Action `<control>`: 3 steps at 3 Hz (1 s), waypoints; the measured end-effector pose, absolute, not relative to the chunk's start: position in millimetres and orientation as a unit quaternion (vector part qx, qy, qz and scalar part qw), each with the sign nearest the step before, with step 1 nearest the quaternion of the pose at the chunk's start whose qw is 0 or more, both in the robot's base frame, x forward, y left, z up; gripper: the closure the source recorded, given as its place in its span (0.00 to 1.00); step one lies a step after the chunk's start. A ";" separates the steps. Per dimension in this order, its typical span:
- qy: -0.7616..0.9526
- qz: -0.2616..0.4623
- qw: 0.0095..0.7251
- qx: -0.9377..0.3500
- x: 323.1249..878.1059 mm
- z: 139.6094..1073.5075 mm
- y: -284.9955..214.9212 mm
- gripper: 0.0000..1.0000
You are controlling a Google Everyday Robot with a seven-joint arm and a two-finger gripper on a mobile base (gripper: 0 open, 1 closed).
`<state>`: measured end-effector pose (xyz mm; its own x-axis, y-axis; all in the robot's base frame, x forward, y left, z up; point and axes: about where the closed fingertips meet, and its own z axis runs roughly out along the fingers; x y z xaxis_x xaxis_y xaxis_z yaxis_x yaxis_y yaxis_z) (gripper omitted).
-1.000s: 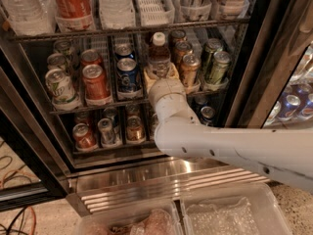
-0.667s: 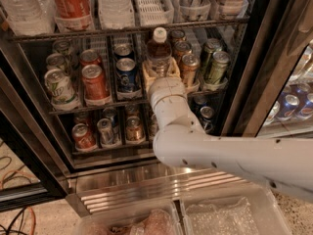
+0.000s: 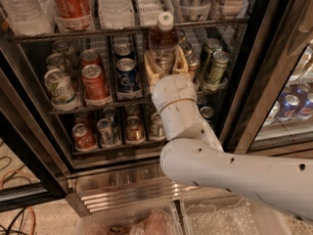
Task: Pick blue plastic bottle from middle shelf of fridge
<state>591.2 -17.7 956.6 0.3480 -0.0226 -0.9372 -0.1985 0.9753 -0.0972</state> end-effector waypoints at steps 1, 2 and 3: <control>0.595 0.062 0.790 -0.134 581.4 938.8 -17.5 1.00; 0.618 0.070 0.766 -0.166 570.1 921.1 -14.9 1.00; 0.629 0.071 0.752 -0.183 560.1 912.3 -16.2 1.00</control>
Offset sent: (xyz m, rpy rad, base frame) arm -0.0349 0.0026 -0.0636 -0.1674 0.2210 0.1554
